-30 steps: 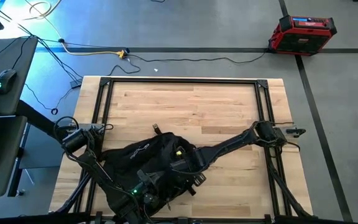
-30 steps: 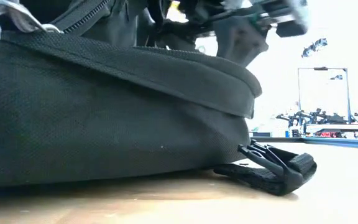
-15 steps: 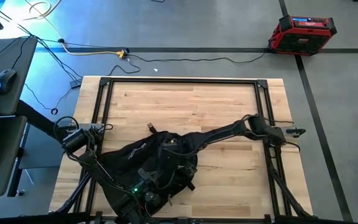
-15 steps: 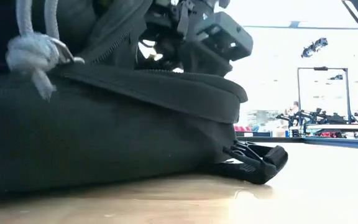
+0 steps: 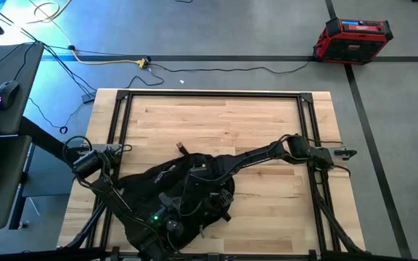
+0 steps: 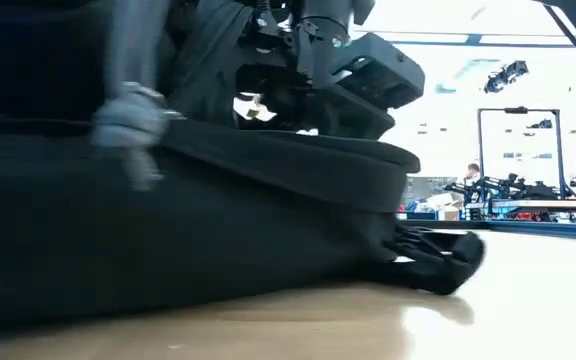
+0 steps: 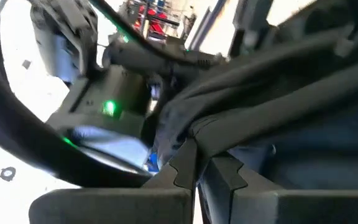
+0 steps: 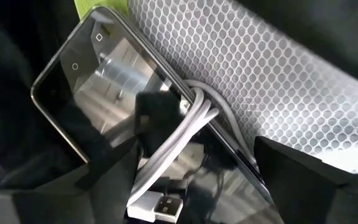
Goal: Unpack backpack
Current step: Remove the black phone wrapped in a white charger from the black backpack
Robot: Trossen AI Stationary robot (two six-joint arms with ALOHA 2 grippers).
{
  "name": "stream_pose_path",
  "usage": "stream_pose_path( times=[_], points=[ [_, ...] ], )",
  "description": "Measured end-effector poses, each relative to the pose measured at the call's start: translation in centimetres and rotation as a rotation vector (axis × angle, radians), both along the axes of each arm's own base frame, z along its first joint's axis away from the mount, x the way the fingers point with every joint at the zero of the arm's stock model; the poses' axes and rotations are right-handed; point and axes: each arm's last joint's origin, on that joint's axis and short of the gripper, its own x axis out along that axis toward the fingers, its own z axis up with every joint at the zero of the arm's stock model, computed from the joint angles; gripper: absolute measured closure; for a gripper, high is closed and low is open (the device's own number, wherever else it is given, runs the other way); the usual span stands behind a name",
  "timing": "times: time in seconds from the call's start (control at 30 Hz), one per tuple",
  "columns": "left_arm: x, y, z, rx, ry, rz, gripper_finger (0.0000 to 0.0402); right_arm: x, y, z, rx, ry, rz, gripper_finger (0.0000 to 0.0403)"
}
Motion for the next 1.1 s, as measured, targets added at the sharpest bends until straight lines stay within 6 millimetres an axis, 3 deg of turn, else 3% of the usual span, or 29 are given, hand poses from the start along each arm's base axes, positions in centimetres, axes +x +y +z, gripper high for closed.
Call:
stream_pose_path(
  times=[0.27, 0.57, 0.97, 1.1],
  points=[
    [-0.1, 0.2, -0.1, -0.032, 0.007, 0.014, 0.0401, -1.9, 1.7, 0.3, 0.021, 0.176, -0.003, 0.0137],
    [-0.1, 0.6, -0.5, -0.046, 0.044, 0.026, 0.0401, -3.0, 4.2, 0.9, 0.021, 0.231, 0.065, 0.0184],
    [-0.5, 1.2, -1.4, -0.032, 0.067, 0.037, 0.0401, -3.7, 5.8, 1.2, 0.114, 0.282, 0.092, 0.0361],
    [-0.4, 1.3, -1.4, -0.038, 0.064, 0.043, 0.0401, -3.7, 5.9, 1.9, 0.125, 0.316, 0.059, 0.0396]
  ],
)
